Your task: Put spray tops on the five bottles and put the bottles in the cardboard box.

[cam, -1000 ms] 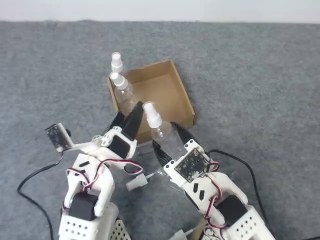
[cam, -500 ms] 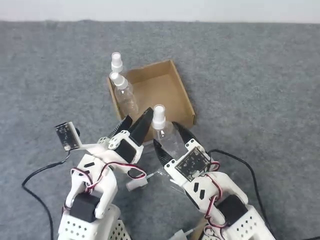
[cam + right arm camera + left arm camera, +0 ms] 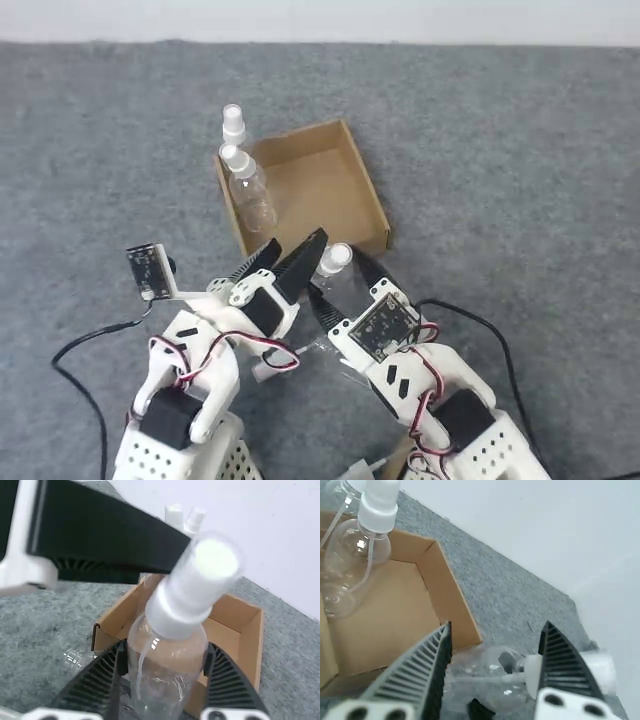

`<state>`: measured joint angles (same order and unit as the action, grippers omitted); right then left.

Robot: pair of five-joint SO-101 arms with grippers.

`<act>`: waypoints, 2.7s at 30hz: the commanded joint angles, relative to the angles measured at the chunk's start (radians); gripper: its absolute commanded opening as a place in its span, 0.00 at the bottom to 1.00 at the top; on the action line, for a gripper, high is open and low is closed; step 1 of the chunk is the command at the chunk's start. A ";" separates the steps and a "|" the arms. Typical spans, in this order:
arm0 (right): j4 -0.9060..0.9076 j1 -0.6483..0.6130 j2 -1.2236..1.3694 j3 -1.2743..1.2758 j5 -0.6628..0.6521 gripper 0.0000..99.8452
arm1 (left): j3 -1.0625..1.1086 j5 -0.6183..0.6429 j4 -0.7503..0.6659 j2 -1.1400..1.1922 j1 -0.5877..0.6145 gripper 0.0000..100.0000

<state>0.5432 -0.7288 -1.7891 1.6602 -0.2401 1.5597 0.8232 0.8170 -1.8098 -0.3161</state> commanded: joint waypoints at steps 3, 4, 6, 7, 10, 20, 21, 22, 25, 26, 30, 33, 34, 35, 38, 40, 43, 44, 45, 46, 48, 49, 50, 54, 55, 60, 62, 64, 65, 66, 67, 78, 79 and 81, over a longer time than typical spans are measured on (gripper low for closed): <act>-0.018 0.007 -0.025 0.020 0.005 0.10 | -0.030 -0.014 0.028 -0.017 0.078 0.26; -0.018 0.016 -0.025 0.020 0.005 0.10 | -0.031 -0.014 0.028 -0.017 0.083 0.26; -0.018 0.031 -0.025 0.020 0.005 0.10 | -0.033 -0.014 0.025 -0.017 0.089 0.26; -0.018 0.035 -0.025 0.020 0.005 0.10 | -0.033 -0.014 0.023 -0.017 0.095 0.26; -0.018 0.038 -0.025 0.020 0.005 0.10 | -0.033 -0.014 0.021 -0.017 0.120 0.26; -0.019 0.038 -0.025 0.018 0.005 0.10 | -0.119 0.112 0.021 -0.017 0.364 0.26; -0.019 0.038 -0.025 0.018 0.005 0.10 | -0.125 0.127 0.021 -0.017 0.396 0.26; -0.019 0.038 -0.025 0.017 0.005 0.10 | -0.128 0.143 0.021 -0.017 0.428 0.26; -0.019 0.038 -0.025 0.015 0.005 0.10 | -0.133 0.172 0.011 -0.017 0.503 0.26; -0.019 0.038 -0.025 0.015 0.005 0.10 | -0.130 0.176 -0.005 -0.017 0.523 0.26; -0.019 0.038 -0.025 0.017 0.005 0.10 | -0.124 0.176 -0.034 -0.017 0.589 0.26; -0.019 0.038 -0.025 0.017 0.005 0.10 | -0.124 0.176 -0.035 -0.017 0.634 0.26; -0.019 0.038 -0.025 0.015 0.005 0.10 | -0.124 0.173 -0.035 -0.017 0.655 0.26; -0.019 0.038 -0.025 0.014 0.005 0.10 | -0.124 0.172 -0.035 -0.017 0.683 0.26; -0.019 0.038 -0.025 0.012 0.008 0.10 | -0.124 0.170 -0.035 -0.017 0.747 0.26; -0.019 0.039 -0.025 0.011 0.006 0.10 | -0.124 0.170 -0.037 -0.017 0.755 0.26; -0.018 0.039 -0.025 0.012 0.008 0.10 | -0.124 0.172 -0.037 -0.017 0.756 0.26; -0.018 0.039 -0.025 0.014 0.008 0.10 | -0.124 0.172 -0.041 -0.017 0.758 0.24; -0.018 0.039 -0.025 0.015 0.009 0.10 | -0.122 0.173 -0.055 -0.017 0.758 0.22; -0.018 0.039 -0.025 0.015 0.009 0.10 | -0.114 0.172 -0.069 -0.017 0.760 0.20; -0.018 0.039 -0.025 0.017 0.008 0.10 | -0.087 0.167 -0.123 -0.017 0.761 0.14; -0.018 0.039 -0.025 0.017 0.006 0.10 | -0.071 0.153 -0.152 -0.017 0.761 0.11; -0.018 0.039 -0.025 0.017 0.006 0.10 | -0.056 0.133 -0.183 -0.017 0.761 0.09; -0.018 0.039 -0.025 0.014 0.009 0.10 | -0.004 0.092 -0.282 -0.017 0.761 0.01; -0.018 0.039 -0.025 0.012 0.009 0.10 | 0.007 0.094 -0.299 -0.017 0.761 0.01; -0.018 0.071 -0.025 0.009 0.012 0.10 | 0.054 0.094 -0.402 -0.017 0.822 0.01; -0.019 0.074 -0.025 0.008 0.012 0.10 | 0.087 0.094 -0.462 -0.017 0.835 0.01; -0.016 0.076 -0.025 -0.003 0.012 0.10 | 0.113 0.094 -0.508 -0.017 0.835 0.01; -0.008 0.076 -0.025 -0.011 0.012 0.10 | 0.122 0.094 -0.523 -0.017 0.835 0.01; 0.005 0.076 -0.025 -0.020 0.012 0.10 | 0.125 0.094 -0.529 -0.015 0.835 0.01; 0.022 0.076 -0.025 -0.032 0.012 0.10 | 0.125 0.094 -0.528 -0.015 0.835 0.01; 0.064 0.076 -0.025 -0.072 0.012 0.10 | 0.125 0.094 -0.526 -0.012 0.827 0.01; 0.064 0.076 -0.025 -0.072 0.012 0.10 | 0.125 0.094 -0.526 -0.011 0.818 0.01; 0.061 0.079 -0.025 -0.072 0.014 0.10 | 0.125 0.092 -0.519 -0.011 0.801 0.01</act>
<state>0.5969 -0.6674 -1.8090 1.6556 -0.2401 1.6962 0.9244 0.3199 -1.8082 0.5109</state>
